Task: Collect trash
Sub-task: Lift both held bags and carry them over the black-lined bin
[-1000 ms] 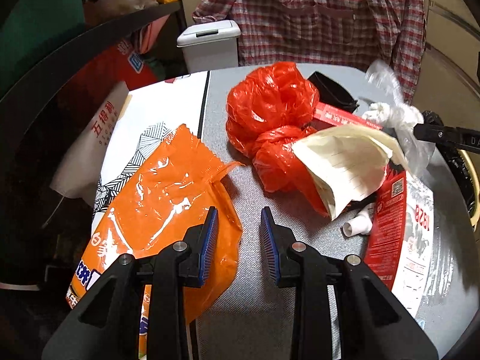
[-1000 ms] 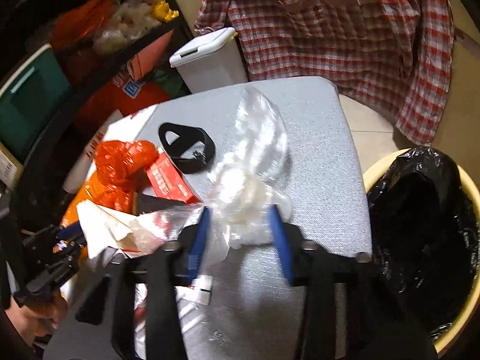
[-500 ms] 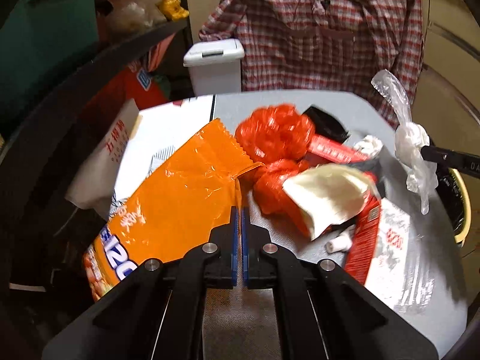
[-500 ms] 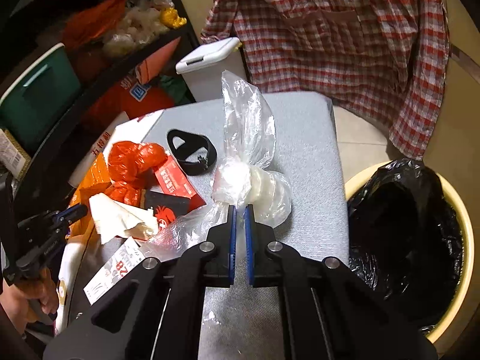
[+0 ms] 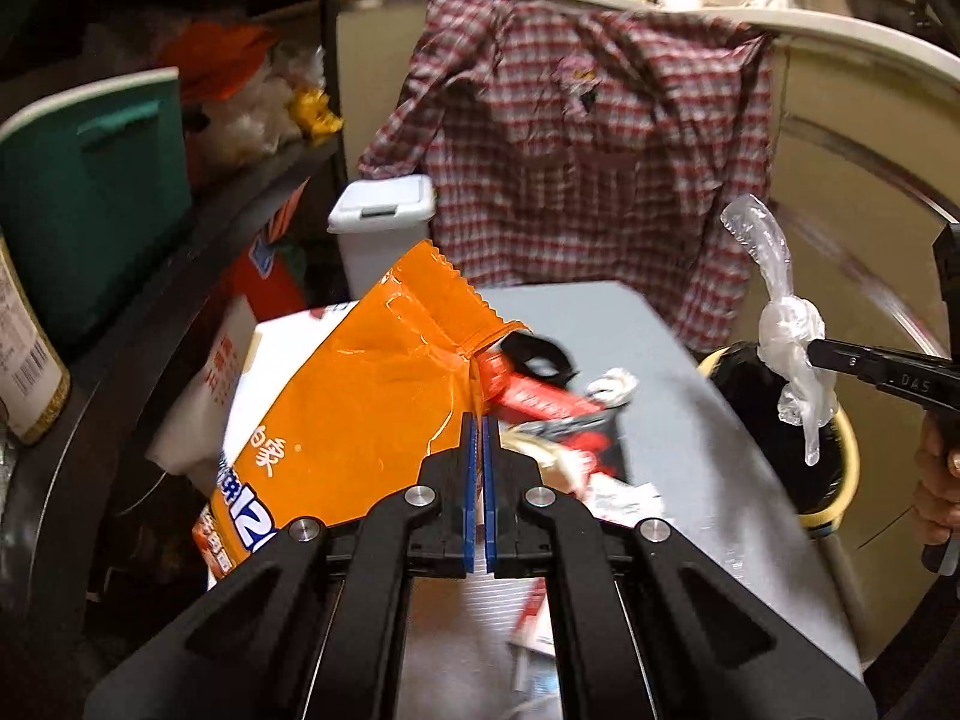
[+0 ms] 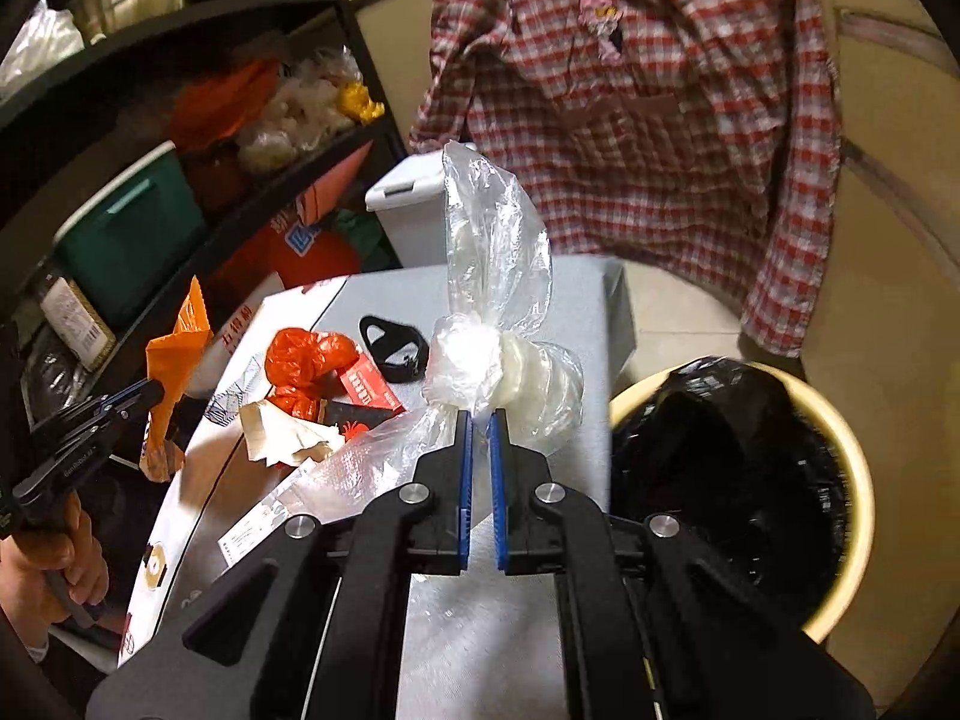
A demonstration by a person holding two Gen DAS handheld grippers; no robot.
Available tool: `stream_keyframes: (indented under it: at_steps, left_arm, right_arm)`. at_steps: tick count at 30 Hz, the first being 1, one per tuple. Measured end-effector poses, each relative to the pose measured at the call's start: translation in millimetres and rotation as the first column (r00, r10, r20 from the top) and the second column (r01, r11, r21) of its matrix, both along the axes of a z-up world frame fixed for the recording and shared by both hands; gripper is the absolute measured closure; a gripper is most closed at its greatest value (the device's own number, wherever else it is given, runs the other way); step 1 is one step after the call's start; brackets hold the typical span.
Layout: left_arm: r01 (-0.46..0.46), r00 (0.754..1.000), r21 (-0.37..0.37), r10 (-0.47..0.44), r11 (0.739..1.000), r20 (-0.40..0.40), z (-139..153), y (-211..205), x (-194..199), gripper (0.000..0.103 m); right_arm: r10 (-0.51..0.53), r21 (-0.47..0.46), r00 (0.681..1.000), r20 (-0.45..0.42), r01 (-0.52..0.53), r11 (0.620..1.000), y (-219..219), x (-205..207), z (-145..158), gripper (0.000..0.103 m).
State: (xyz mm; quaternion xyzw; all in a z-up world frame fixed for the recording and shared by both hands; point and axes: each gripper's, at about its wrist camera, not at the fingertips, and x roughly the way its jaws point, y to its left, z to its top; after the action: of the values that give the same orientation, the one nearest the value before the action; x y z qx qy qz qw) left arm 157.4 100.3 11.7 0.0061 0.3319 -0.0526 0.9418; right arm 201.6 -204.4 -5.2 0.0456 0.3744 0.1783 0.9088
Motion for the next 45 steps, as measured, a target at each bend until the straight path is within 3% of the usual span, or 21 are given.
stream_keyframes:
  at_steps: [5, 11, 19, 31, 36, 39, 45]
  left_arm:
    - [0.055, 0.998, -0.06, -0.054, 0.997, 0.024, 18, -22, -13, 0.101]
    - [0.149, 0.988, -0.088, -0.144, 0.985, 0.056, 34, -63, -27, 0.101]
    - [0.285, 0.958, -0.095, -0.281, 0.954, 0.049, 33, -131, -30, 0.101]
    - [0.395, 0.917, -0.21, -0.398, 0.894, 0.027, 36, -213, 15, 0.101]
    - [0.434, 0.893, -0.289, -0.451, 0.854, 0.009, 34, -236, 39, 0.101]
    - [0.475, 0.868, -0.336, -0.496, 0.813, 0.028, 40, -252, 47, 0.101]
    - [0.534, 0.818, -0.468, -0.57, 0.704, 0.076, 40, -273, 59, 0.101]
  right_arm:
    - [-0.033, 0.021, 0.999, 0.029, 0.033, 0.999, -33, -22, 25, 0.097]
    - [-0.095, -0.04, 0.992, 0.078, 0.098, 0.994, -72, -47, 48, 0.097]
    - [-0.221, -0.012, 0.974, 0.054, 0.222, 0.975, -129, -58, 45, 0.097]
    - [-0.259, -0.075, 0.962, 0.089, 0.266, 0.961, -156, -62, 45, 0.097]
    - [-0.276, -0.078, 0.957, 0.09, 0.283, 0.956, -164, -61, 45, 0.097]
    - [-0.283, -0.081, 0.955, 0.092, 0.291, 0.953, -167, -61, 46, 0.097]
    - [-0.296, -0.081, 0.952, 0.082, 0.303, 0.95, -172, -60, 43, 0.097]
